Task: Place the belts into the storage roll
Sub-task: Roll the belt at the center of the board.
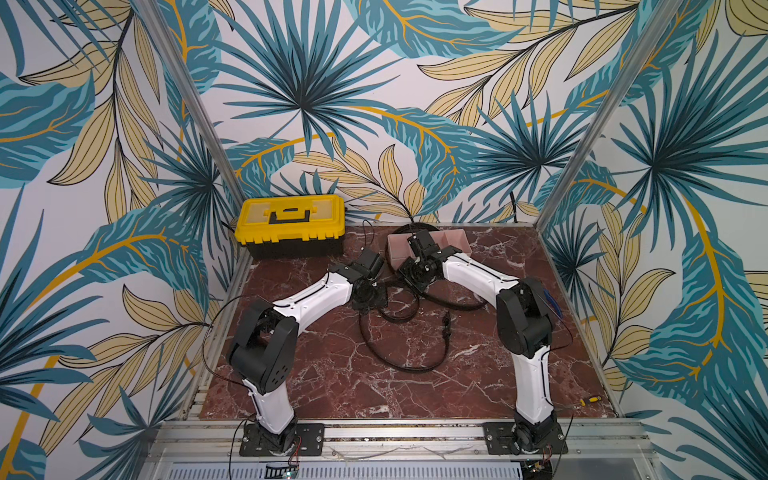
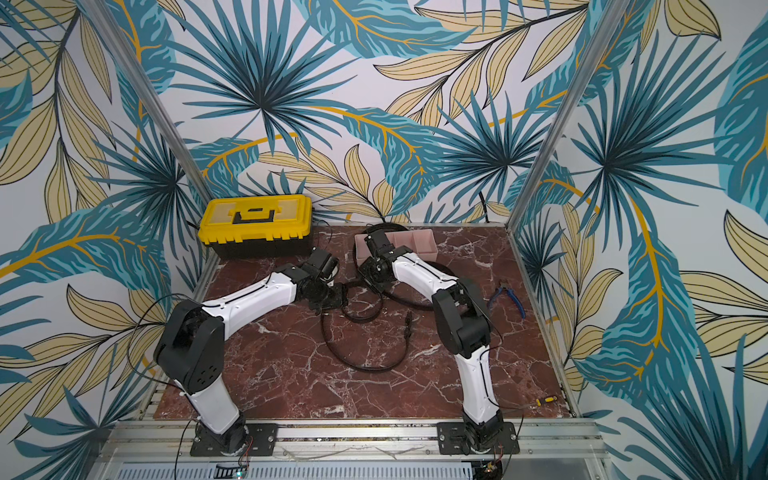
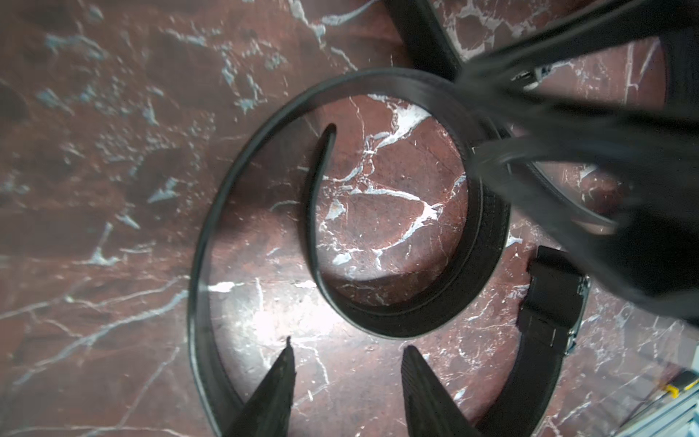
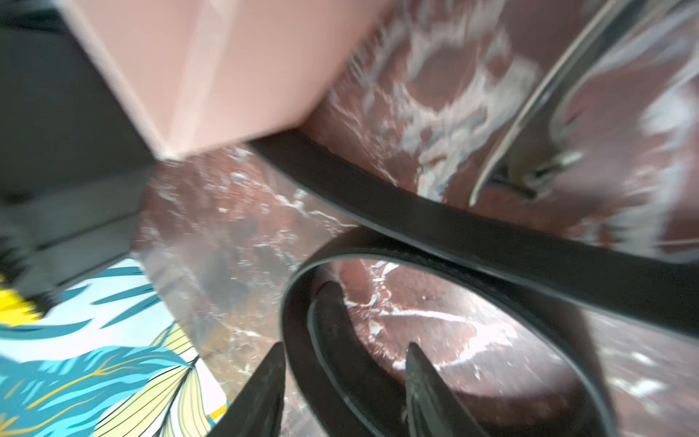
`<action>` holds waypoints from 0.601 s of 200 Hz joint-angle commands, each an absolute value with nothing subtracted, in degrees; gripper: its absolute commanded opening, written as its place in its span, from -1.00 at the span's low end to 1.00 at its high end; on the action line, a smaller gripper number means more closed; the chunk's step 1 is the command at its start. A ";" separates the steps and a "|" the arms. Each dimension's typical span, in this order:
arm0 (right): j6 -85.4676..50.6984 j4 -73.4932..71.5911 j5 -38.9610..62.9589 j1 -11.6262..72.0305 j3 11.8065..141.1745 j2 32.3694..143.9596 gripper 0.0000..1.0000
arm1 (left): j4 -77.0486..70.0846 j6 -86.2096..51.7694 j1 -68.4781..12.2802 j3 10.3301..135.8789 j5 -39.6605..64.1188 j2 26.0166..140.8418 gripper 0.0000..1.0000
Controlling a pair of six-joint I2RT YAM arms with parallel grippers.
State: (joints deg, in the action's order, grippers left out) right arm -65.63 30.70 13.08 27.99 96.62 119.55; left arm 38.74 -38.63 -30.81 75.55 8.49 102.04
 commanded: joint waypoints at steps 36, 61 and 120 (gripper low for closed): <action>-59.43 32.96 7.37 22.88 87.64 110.53 0.02 | 45.41 -47.98 -32.96 80.71 5.17 106.91 -0.05; -59.31 31.82 6.50 21.13 83.55 107.58 0.01 | 45.86 -48.09 -33.22 81.59 6.45 109.14 -0.05; -55.42 32.72 4.71 18.92 81.47 104.99 0.01 | 46.31 -44.79 -33.22 87.46 10.28 116.89 -0.38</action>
